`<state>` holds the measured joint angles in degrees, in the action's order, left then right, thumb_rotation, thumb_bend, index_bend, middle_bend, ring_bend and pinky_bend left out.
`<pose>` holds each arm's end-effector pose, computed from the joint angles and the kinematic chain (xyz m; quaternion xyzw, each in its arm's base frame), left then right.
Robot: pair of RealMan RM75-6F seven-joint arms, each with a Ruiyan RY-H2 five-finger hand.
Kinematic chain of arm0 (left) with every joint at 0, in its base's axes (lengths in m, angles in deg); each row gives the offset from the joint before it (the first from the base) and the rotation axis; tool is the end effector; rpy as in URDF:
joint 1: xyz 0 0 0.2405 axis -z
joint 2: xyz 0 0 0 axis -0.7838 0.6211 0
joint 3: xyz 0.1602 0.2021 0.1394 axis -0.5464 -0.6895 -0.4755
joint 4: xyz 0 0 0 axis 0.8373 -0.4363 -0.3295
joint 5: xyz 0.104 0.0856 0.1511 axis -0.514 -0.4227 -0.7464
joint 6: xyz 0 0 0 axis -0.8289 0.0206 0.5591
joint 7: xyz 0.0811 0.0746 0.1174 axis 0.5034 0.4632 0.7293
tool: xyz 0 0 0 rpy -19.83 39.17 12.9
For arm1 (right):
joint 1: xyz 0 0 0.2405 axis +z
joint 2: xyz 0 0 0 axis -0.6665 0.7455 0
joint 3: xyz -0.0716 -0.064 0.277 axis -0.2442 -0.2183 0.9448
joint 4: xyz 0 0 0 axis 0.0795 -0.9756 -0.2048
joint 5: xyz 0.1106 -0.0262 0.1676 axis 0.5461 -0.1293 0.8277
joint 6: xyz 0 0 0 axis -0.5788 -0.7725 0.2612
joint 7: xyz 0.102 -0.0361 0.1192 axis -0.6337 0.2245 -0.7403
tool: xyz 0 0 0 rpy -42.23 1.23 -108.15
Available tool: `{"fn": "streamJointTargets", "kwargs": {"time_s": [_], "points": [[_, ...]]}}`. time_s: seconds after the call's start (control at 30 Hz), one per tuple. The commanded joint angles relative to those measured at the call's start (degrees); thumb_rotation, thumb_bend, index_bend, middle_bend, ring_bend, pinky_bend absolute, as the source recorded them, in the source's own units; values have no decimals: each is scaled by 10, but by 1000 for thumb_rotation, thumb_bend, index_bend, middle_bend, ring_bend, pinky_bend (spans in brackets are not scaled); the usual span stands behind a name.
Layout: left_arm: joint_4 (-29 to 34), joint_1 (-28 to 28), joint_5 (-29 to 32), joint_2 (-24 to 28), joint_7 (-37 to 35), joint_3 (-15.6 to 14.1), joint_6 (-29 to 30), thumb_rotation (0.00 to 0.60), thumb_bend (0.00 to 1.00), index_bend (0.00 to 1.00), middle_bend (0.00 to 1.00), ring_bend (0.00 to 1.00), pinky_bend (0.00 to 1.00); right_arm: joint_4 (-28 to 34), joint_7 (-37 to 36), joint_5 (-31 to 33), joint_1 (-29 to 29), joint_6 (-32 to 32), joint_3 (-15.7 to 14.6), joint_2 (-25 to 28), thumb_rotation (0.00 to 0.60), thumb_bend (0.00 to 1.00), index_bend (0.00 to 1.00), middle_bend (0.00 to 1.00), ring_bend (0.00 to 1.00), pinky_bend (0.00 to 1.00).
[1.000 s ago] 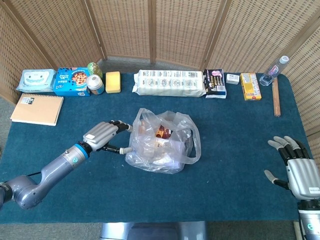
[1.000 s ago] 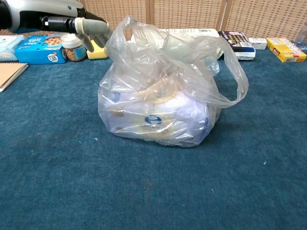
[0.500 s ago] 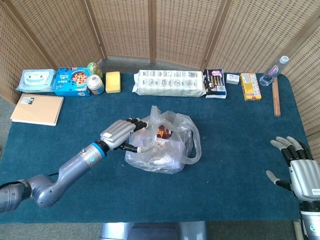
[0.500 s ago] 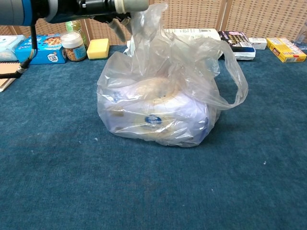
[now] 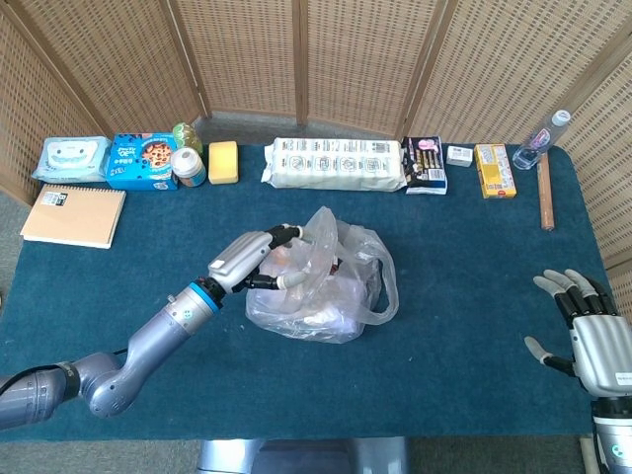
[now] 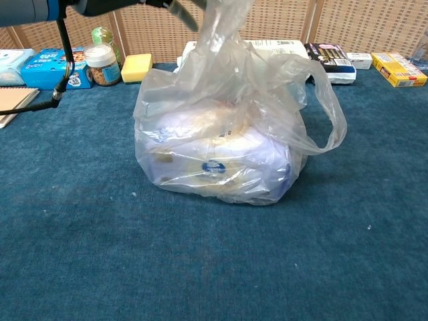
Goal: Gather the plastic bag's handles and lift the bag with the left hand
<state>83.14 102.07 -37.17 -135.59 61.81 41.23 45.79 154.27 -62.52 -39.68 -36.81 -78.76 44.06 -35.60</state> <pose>-0.0474 0.3803 0.0641 -0.6500 -0.5298 -0.5218 0.1568 -0.2826 -0.2042 0.2256 0.5905 -0.3590 0.4403 0.5732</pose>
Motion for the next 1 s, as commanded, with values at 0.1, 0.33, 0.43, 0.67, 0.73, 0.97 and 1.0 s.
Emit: {"fn": "streamJointTargets", "kwargs": {"time_s": [0.1, 0.33, 0.43, 0.67, 0.73, 0.97, 1.0], "points": [[-5, -26, -33, -8, -61, 12, 35, 0, 141, 202, 248, 178, 261, 3, 5, -3, 2, 1, 0, -2, 600, 226, 184, 179, 115, 100], [-19, -35, -62, 18, -68, 1, 29, 0, 142, 221, 248, 178, 263, 8, 9, -4, 1, 1, 0, 0, 600, 227, 184, 179, 115, 99], [-25, -22, -55, 47, 44, -24, 8, 0, 140, 294, 258, 184, 280, 8, 9, -3, 1, -1, 0, 1, 600, 227, 184, 179, 115, 99], [8, 15, 60, 58, 210, -43, -9, 0, 103, 336, 267, 190, 294, 7, 6, -4, -1, -4, 0, 1, 600, 227, 184, 179, 115, 99], [12, 26, 88, 56, 240, -45, -8, 0, 86, 336, 267, 190, 295, 7, 4, -5, -3, -7, 0, 2, 600, 227, 184, 179, 115, 99], [28, 67, 178, 42, 320, -51, 4, 0, 58, 335, 267, 190, 295, 4, -4, -7, -8, -15, 0, 4, 600, 227, 184, 179, 115, 100], [28, 72, 186, 40, 326, -51, 5, 0, 56, 335, 267, 190, 295, 3, -5, -7, -8, -15, 0, 4, 600, 227, 184, 179, 115, 99]]}}
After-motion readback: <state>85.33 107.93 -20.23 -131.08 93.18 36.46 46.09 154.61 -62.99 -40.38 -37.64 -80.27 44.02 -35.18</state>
